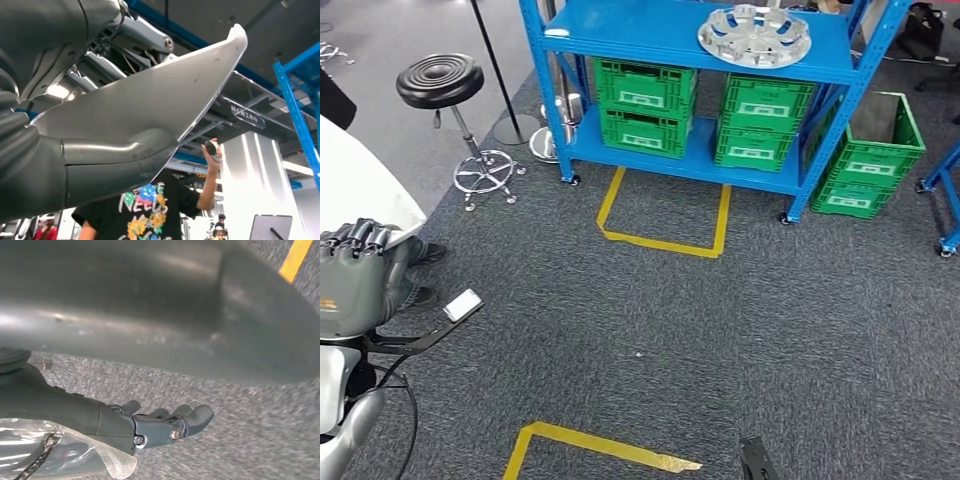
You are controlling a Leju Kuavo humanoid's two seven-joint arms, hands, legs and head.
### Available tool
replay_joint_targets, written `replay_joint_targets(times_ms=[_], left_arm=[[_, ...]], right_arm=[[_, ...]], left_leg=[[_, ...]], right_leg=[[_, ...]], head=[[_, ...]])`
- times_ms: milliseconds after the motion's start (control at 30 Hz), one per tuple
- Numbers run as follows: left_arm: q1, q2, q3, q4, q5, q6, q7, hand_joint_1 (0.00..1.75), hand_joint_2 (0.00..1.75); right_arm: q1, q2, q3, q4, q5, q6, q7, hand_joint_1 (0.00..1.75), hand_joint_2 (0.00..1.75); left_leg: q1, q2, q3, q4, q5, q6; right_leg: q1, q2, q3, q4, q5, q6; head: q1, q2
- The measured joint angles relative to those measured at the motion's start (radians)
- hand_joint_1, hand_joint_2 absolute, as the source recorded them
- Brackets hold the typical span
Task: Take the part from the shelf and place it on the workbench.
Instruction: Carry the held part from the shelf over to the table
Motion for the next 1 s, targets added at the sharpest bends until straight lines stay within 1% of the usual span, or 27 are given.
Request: replay_joint_targets(times_ms=[33, 67, 100, 133, 167, 200, 233, 267, 300, 333, 367, 400, 433, 467, 500, 533, 600, 633, 667, 700, 733, 767, 833, 867, 900, 967, 1000], left_arm=[[-0.001, 0.000, 0.000, -0.001, 0.000, -0.001, 0.000, 1.75, 1.75], [-0.002, 0.000, -0.001, -0.001, 0.000, -0.002, 0.000, 1.75, 1.75], [-0.003, -0.001, -0.003, -0.002, 0.000, -0.004, 0.000, 1.75, 1.75], [-0.002, -0.002, -0.004, -0.002, 0.000, -0.005, 0.000, 1.75, 1.75], [-0.001, -0.002, -0.006, -0.002, 0.000, -0.006, 0.000, 1.75, 1.75], [0.000, -0.003, -0.007, -0.002, 0.000, -0.006, 0.000, 1.75, 1.75], [0.001, -0.003, -0.007, -0.002, 0.000, -0.006, 0.000, 1.75, 1.75], [0.001, -0.003, -0.007, -0.002, 0.000, -0.006, 0.000, 1.75, 1.75], [0.001, -0.003, -0.007, -0.002, 0.000, -0.006, 0.000, 1.75, 1.75], [0.000, -0.003, -0.008, -0.002, 0.000, -0.006, 0.000, 1.75, 1.75], [-0.001, -0.003, -0.008, -0.002, 0.000, -0.006, 0.000, 1.75, 1.75], [-0.001, -0.002, -0.008, -0.003, 0.000, -0.006, 0.000, 1.75, 1.75], [-0.001, -0.001, -0.008, -0.004, 0.000, -0.007, 0.000, 1.75, 1.75], [-0.001, 0.001, -0.008, -0.004, 0.000, -0.007, 0.001, 1.75, 1.75], [-0.001, 0.005, -0.008, -0.004, 0.000, -0.007, 0.003, 1.75, 1.75], [-0.004, 0.007, -0.008, -0.004, 0.000, -0.007, 0.004, 1.75, 1.75], [-0.008, 0.010, -0.008, -0.004, 0.000, -0.007, 0.007, 1.75, 1.75], [-0.008, 0.010, -0.009, -0.004, 0.000, -0.007, 0.008, 1.75, 1.75], [-0.006, 0.010, -0.010, -0.004, 0.000, -0.007, 0.009, 1.75, 1.75], [-0.005, 0.010, -0.010, -0.004, 0.000, -0.007, 0.009, 1.75, 1.75], [-0.004, 0.010, -0.011, -0.004, 0.000, -0.007, 0.009, 1.75, 1.75], [-0.004, 0.011, -0.012, -0.004, 0.000, -0.006, 0.010, 1.75, 1.75], [-0.007, 0.013, -0.016, -0.004, 0.000, -0.006, 0.012, 1.75, 1.75], [-0.009, 0.014, -0.019, -0.004, 0.000, -0.007, 0.013, 1.75, 1.75], [-0.010, 0.015, -0.022, -0.004, 0.000, -0.007, 0.014, 1.75, 1.75], [-0.013, 0.016, -0.028, -0.004, 0.000, -0.007, 0.018, 1.75, 1.75], [-0.015, 0.017, -0.033, -0.004, 0.000, -0.007, 0.021, 1.75, 1.75]], right_arm=[[-0.001, 0.000, 0.000, 0.000, 0.000, -0.003, -0.001, 0.00, 0.00], [0.000, 0.000, 0.000, 0.001, 0.000, -0.006, -0.001, 0.00, 0.00], [0.002, 0.000, 0.000, 0.001, 0.000, -0.009, -0.002, 0.00, 0.00], [0.004, 0.000, 0.000, 0.001, 0.000, -0.011, -0.001, 0.00, 0.00], [0.007, 0.000, 0.000, 0.001, 0.000, -0.012, -0.001, 0.00, 0.00], [0.007, 0.000, 0.000, 0.002, 0.000, -0.014, -0.001, 0.00, 0.00], [0.007, 0.000, 0.000, 0.002, 0.000, -0.014, -0.001, 0.00, 0.00], [0.007, 0.000, 0.000, 0.002, 0.000, -0.015, -0.001, 0.00, 0.00], [0.006, 0.000, 0.000, 0.002, 0.000, -0.015, -0.001, 0.00, 0.00], [0.006, 0.000, 0.000, 0.002, 0.000, -0.016, -0.001, 0.00, 0.00], [0.006, 0.000, 0.000, 0.002, 0.000, -0.016, -0.001, 0.00, 0.00], [0.006, 0.000, 0.000, 0.002, 0.000, -0.017, 0.000, 0.00, 0.00], [0.006, 0.000, 0.000, 0.002, 0.000, -0.017, 0.000, 0.00, 0.00], [0.005, 0.000, 0.000, 0.002, 0.000, -0.016, 0.000, 0.00, 0.00], [0.004, 0.000, 0.000, 0.002, 0.000, -0.015, 0.000, 0.00, 0.00], [0.004, 0.000, 0.000, 0.002, 0.000, -0.014, 0.000, 0.00, 0.00], [0.004, -0.001, 0.000, 0.003, 0.000, -0.013, 0.000, 0.00, 0.00], [0.005, -0.001, 0.000, 0.003, 0.000, -0.013, 0.000, 0.00, 0.00], [0.006, -0.001, 0.000, 0.003, 0.000, -0.013, 0.001, 0.00, 0.00], [0.006, -0.001, 0.000, 0.003, 0.000, -0.013, 0.001, 0.00, 0.00], [0.005, -0.001, 0.000, 0.003, 0.000, -0.013, 0.002, 0.00, 0.00], [0.004, -0.001, 0.000, 0.003, 0.000, -0.013, 0.002, 0.00, 0.00], [0.003, -0.001, 0.000, 0.003, 0.000, -0.013, 0.003, 0.00, 0.00], [0.002, -0.001, 0.000, 0.003, 0.000, -0.014, 0.002, 0.00, 0.00], [0.002, -0.001, 0.000, 0.003, 0.000, -0.014, 0.002, 0.00, 0.00], [0.001, -0.001, 0.000, 0.003, 0.000, -0.015, -0.001, 0.00, 0.00], [0.000, -0.001, 0.000, 0.003, 0.000, -0.015, -0.004, 0.00, 0.00]], left_leg=[[0.004, -0.011, 0.000, -0.006, 0.007, 0.004], [0.007, -0.022, -0.002, -0.009, 0.011, 0.006], [0.008, -0.034, -0.005, -0.009, 0.014, 0.009], [0.008, -0.047, -0.008, -0.009, 0.016, 0.010], [0.008, -0.061, -0.010, -0.008, 0.017, 0.009], [0.008, -0.076, -0.011, -0.008, 0.018, 0.008], [0.008, -0.090, -0.011, -0.007, 0.019, 0.007], [0.009, -0.103, -0.010, -0.004, 0.018, 0.005], [0.009, -0.116, -0.012, -0.001, 0.017, 0.002], [0.010, -0.127, -0.017, 0.005, 0.017, -0.003], [0.011, -0.140, -0.023, 0.009, 0.018, -0.009], [0.013, -0.152, -0.030, 0.011, 0.020, -0.016], [0.015, -0.165, -0.034, 0.011, 0.023, -0.022], [0.016, -0.169, -0.037, 0.011, 0.024, -0.027], [0.015, -0.151, -0.044, 0.022, 0.017, -0.033], [0.013, -0.123, -0.058, 0.050, 0.000, -0.039], [0.014, -0.059, -0.115, 0.169, -0.060, -0.049], [0.017, -0.048, -0.149, 0.239, -0.087, -0.054], [0.020, -0.043, -0.175, 0.290, -0.102, -0.057], [0.023, -0.041, -0.182, 0.305, -0.097, -0.059], [0.024, -0.038, -0.168, 0.277, -0.073, -0.060], [0.024, -0.027, -0.134, 0.213, -0.036, -0.059], [0.017, 0.021, -0.061, 0.072, 0.016, -0.051], [0.012, 0.039, -0.041, 0.030, 0.025, -0.044], [0.007, 0.047, -0.036, 0.015, 0.023, -0.038], [0.006, 0.024, -0.039, 0.010, 0.025, -0.024], [0.008, 0.012, -0.039, 0.006, 0.027, -0.018]], right_leg=[[-0.001, 0.032, -0.015, 0.033, -0.022, 0.005], [-0.003, 0.068, -0.041, 0.088, -0.053, 0.009], [-0.004, 0.089, -0.072, 0.157, -0.087, 0.011], [-0.004, 0.098, -0.101, 0.222, -0.113, 0.013], [-0.004, 0.100, -0.119, 0.261, -0.121, 0.015], [-0.004, 0.101, -0.119, 0.261, -0.109, 0.016], [-0.005, 0.104, -0.099, 0.220, -0.079, 0.016], [-0.008, 0.116, -0.065, 0.148, -0.040, 0.016], [-0.012, 0.144, -0.030, 0.078, -0.013, 0.015], [-0.016, 0.170, -0.001, 0.022, 0.003, 0.014], [-0.019, 0.191, 0.016, -0.009, 0.007, 0.012], [-0.019, 0.199, 0.022, -0.016, 0.001, 0.009], [-0.018, 0.188, 0.024, -0.019, 0.002, 0.005], [-0.019, 0.175, 0.025, -0.021, 0.003, -0.001], [-0.020, 0.161, 0.028, -0.025, 0.004, -0.008], [-0.022, 0.146, 0.031, -0.029, 0.005, -0.015], [-0.021, 0.114, 0.035, -0.033, 0.003, -0.025], [-0.020, 0.098, 0.036, -0.032, 0.002, -0.027], [-0.020, 0.083, 0.036, -0.032, 0.000, -0.027], [-0.020, 0.068, 0.037, -0.032, -0.002, -0.027], [-0.020, 0.054, 0.039, -0.032, -0.004, -0.026], [-0.020, 0.040, 0.043, -0.032, -0.007, -0.024], [-0.016, 0.017, 0.051, -0.032, -0.014, -0.015], [-0.013, 0.006, 0.054, -0.032, -0.017, -0.010], [-0.009, -0.005, 0.056, -0.033, -0.020, -0.005], [-0.007, -0.028, 0.060, -0.036, -0.024, 0.004], [-0.008, -0.022, 0.059, -0.032, -0.032, 0.009]], head=[[0.001, 0.000], [0.002, 0.000], [0.003, 0.000], [0.004, 0.000], [0.004, 0.000], [0.004, 0.000], [0.004, 0.000], [0.004, 0.000], [0.004, 0.000], [0.004, 0.000], [0.003, 0.000], [0.002, 0.000], [0.002, 0.000], [0.002, 0.000], [-0.001, 0.000], [-0.004, 0.000], [-0.011, 0.000], [-0.012, 0.000], [-0.012, 0.000], [-0.012, 0.000], [-0.012, 0.000], [-0.012, 0.000], [-0.013, 0.000], [-0.013, 0.000], [-0.013, 0.000], [-0.014, 0.000], [-0.014, 0.000]])
